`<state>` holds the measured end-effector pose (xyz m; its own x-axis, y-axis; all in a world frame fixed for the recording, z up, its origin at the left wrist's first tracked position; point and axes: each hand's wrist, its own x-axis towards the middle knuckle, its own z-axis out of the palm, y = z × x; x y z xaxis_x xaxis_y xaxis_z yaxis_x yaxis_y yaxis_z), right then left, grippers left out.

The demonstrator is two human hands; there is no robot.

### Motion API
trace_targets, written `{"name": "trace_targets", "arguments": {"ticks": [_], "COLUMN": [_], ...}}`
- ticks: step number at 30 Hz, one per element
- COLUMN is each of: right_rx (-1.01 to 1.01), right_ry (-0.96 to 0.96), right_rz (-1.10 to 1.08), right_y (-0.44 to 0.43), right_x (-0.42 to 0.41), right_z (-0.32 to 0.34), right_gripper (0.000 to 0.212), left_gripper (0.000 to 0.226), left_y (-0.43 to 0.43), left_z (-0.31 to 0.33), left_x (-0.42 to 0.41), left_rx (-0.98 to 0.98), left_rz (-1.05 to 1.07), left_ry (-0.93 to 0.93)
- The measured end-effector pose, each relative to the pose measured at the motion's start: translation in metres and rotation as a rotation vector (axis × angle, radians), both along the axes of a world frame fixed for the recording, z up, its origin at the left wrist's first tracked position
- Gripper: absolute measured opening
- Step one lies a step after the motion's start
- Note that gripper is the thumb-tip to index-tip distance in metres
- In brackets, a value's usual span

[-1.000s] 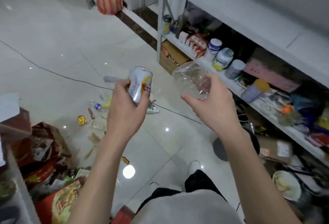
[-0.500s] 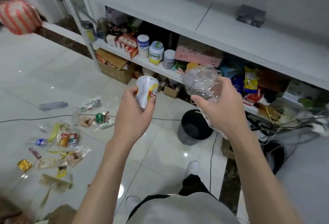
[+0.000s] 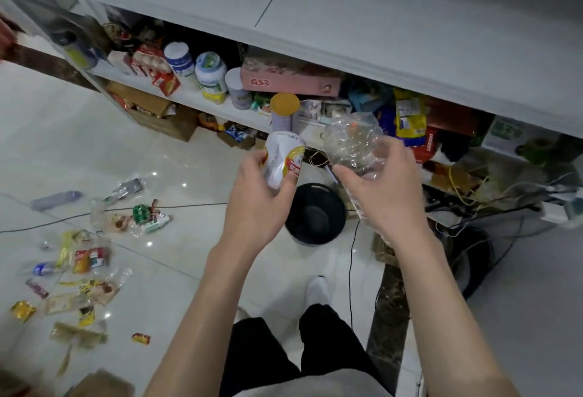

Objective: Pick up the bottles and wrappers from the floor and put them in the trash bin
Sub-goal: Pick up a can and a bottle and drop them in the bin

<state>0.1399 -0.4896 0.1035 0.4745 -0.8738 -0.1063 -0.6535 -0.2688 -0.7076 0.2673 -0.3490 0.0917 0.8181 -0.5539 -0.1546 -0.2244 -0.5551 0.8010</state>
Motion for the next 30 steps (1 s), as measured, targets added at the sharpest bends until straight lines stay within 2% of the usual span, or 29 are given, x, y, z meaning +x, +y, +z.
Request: {"name": "trace_targets", "arguments": {"ticks": [4, 8, 18, 24, 30], "right_rx": [0.024, 0.050, 0.192, 0.292, 0.299], "right_ry": [0.021, 0.047, 0.084, 0.080, 0.117], "right_rz": [-0.033, -0.054, -0.241, -0.272, -0.321], "right_y": [-0.029, -0.053, -0.082, -0.073, -0.070], "right_x": [0.001, 0.011, 0.042, 0.048, 0.058], "right_z": [-0.038, -0.094, -0.298, -0.417, -0.524], "right_gripper": [0.079, 0.076, 0.074, 0.072, 0.072], "left_gripper": [0.054, 0.067, 0.062, 0.058, 0.061], "left_y": [-0.031, -0.062, -0.113, -0.115, -0.118], "left_z": [-0.030, -0.084, -0.294, -0.416, -0.519], "left_x": [0.004, 0.016, 0.038, 0.040, 0.039], "left_rx": [0.046, 0.092, 0.217, 0.326, 0.394], "left_rz": [-0.023, -0.056, -0.116, -0.138, -0.174], "left_ry": [0.017, 0.045, 0.104, 0.172, 0.221]}}
